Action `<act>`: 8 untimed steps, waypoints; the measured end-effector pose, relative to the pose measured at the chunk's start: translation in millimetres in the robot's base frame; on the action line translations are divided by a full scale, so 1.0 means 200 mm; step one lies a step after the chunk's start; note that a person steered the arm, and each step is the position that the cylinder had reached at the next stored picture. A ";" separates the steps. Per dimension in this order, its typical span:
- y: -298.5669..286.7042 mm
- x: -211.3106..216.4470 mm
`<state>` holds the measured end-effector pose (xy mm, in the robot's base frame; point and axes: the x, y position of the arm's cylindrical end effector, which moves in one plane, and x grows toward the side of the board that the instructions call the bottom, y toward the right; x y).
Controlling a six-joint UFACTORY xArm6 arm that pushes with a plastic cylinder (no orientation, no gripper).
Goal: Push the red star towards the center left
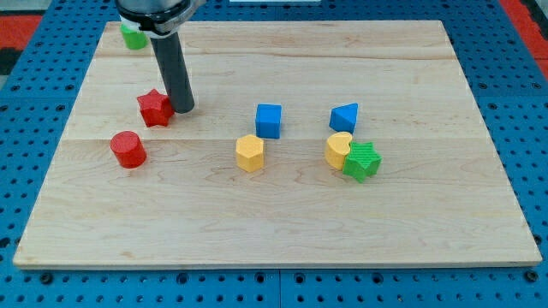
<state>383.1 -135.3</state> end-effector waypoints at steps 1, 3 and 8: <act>-0.08 0.00; -0.20 0.00; -0.30 0.00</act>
